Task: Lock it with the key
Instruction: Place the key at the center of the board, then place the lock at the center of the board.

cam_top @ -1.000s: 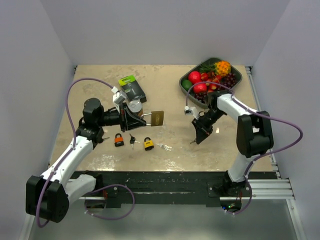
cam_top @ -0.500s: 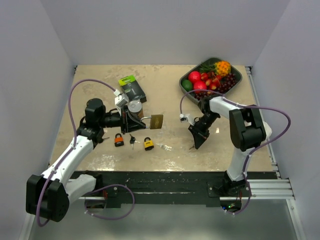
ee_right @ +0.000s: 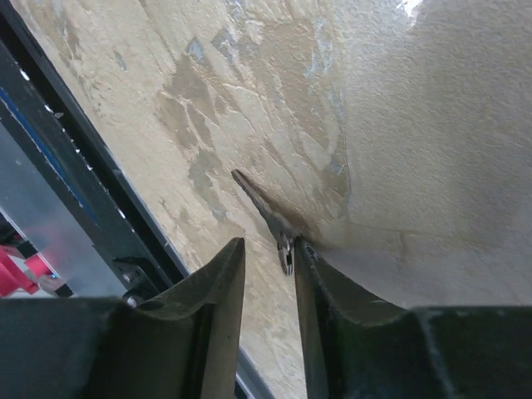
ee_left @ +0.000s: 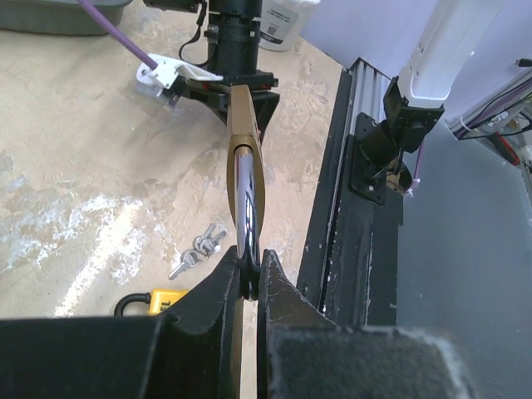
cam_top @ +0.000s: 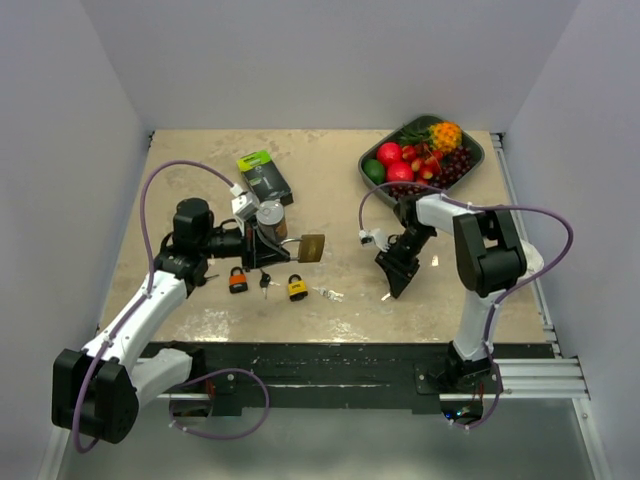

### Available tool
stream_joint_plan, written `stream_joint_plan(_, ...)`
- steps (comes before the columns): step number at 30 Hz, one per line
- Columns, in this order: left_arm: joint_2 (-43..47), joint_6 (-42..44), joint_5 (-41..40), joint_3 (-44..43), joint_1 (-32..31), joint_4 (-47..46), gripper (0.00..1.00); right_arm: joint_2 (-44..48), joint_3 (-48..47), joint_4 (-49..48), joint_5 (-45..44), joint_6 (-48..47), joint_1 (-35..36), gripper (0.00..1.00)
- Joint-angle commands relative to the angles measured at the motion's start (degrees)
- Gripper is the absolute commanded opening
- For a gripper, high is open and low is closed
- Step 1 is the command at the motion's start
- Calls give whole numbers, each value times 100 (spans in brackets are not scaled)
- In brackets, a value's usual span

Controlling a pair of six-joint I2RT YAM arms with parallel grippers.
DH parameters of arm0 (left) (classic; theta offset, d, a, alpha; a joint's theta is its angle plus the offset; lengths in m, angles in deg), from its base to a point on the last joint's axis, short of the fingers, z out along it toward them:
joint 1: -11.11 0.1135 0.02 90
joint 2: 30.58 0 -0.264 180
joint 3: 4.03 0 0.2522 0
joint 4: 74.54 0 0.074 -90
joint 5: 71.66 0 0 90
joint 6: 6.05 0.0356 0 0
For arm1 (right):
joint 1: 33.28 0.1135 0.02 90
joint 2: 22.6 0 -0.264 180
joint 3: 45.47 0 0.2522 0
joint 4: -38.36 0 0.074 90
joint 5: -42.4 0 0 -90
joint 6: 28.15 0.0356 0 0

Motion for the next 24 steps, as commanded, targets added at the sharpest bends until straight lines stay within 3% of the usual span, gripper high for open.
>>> stream_joint_plan(1,18,397,120,-217,37,-121,0,304,-89,-307,-243,218,9,41)
stream_joint_plan(4,-35,502,94,-278,29,46,0,497,-115,-413,-304,289,18,51)
stream_joint_plan(10,-96,968,-3,-533,20,766,0,1419,-378,-334,-155,236,9,58)
stream_joint_plan(14,-411,1721,-300,-989,-155,1992,0,2473,-379,-851,-260,262,62,62)
stream_joint_plan(18,-799,1988,-469,-1517,-437,2779,0,3422,-317,-1466,-155,455,280,75)
stream_joint_plan(20,-1000,1866,-390,-1623,-656,2928,0,4072,-116,-2018,-294,473,535,77)
stream_joint_plan(21,-1063,1813,-416,-1728,-883,2947,0,4327,24,-2300,-417,534,920,81)
stream_joint_plan(22,-1176,1673,-451,-1781,-990,2947,0,4556,322,-2599,-488,517,1089,97)
stream_joint_plan(24,-1265,1506,-478,-1878,-1227,2886,0,5146,500,-3119,-245,343,1292,99)
